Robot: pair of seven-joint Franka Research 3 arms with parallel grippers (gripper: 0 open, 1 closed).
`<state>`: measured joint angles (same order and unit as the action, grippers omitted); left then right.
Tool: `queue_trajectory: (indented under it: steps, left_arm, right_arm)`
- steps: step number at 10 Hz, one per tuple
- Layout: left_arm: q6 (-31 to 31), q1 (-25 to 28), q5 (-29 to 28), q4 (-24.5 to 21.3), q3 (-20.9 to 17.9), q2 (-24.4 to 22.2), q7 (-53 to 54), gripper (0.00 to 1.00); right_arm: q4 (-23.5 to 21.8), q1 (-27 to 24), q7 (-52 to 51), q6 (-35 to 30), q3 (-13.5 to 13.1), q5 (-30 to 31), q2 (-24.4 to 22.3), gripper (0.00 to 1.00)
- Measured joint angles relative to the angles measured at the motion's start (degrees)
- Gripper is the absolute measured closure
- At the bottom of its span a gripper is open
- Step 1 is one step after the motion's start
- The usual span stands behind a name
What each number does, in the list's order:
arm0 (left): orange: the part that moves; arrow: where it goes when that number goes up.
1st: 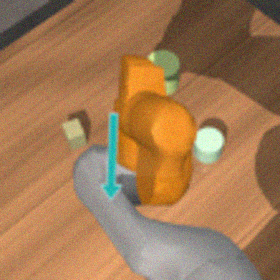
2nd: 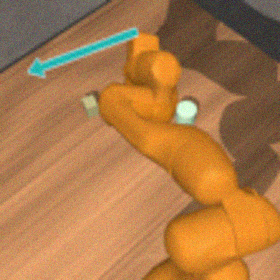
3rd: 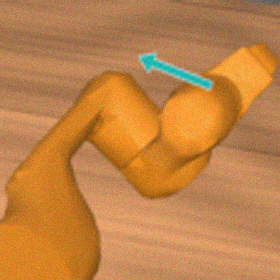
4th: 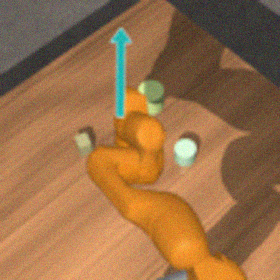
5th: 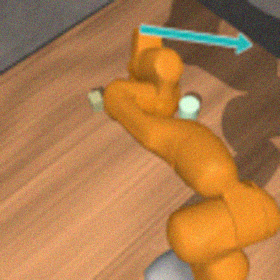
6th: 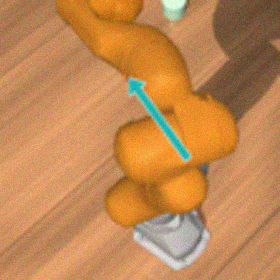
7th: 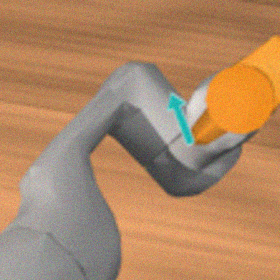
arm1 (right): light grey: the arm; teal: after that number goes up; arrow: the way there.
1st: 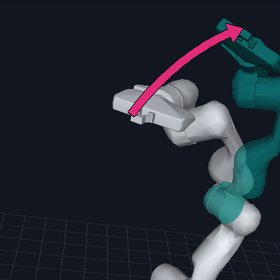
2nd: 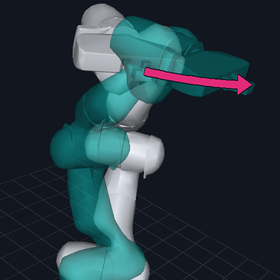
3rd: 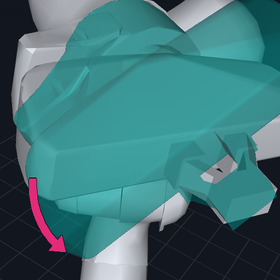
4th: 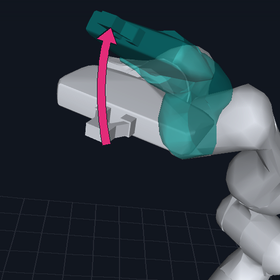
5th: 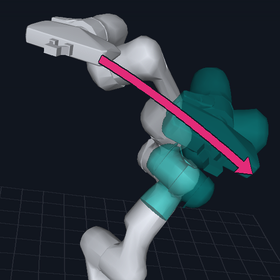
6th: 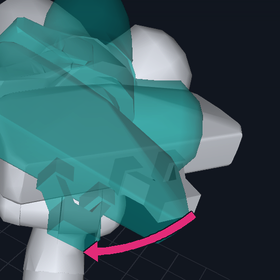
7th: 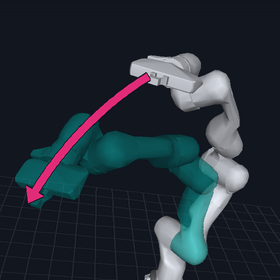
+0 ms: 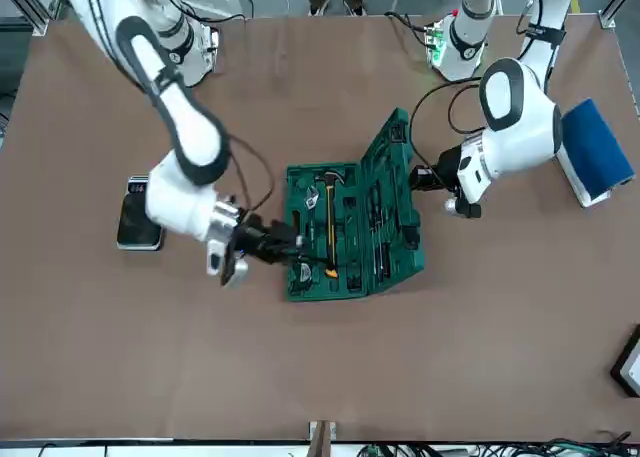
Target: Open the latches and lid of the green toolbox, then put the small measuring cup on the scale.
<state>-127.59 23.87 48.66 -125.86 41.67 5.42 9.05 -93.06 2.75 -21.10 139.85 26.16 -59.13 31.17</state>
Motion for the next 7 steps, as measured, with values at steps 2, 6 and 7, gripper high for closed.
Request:
queue_trajectory:
  steps: [2, 6, 7]
  left_arm:
    - [0.0, 0.5, -0.3, -0.5, -0.1, -0.1, 0.0, 0.99]
    - [-0.1, 1.8, -2.7, -1.6, -0.1, -0.1, 0.0, 0.99]
    - [-0.1, 2.6, -3.2, -2.3, -0.2, -0.1, 0.1, 0.99]
  right_arm:
    - [0.3, -0.2, 5.5, -6.8, -5.1, 12.1, -4.6, 0.0]
    - [-4.5, 0.0, 13.1, -18.9, -14.1, 28.9, -17.0, 0.0]
    - [-4.5, -0.4, 16.2, -24.9, -16.2, 31.4, -19.2, 0.0]
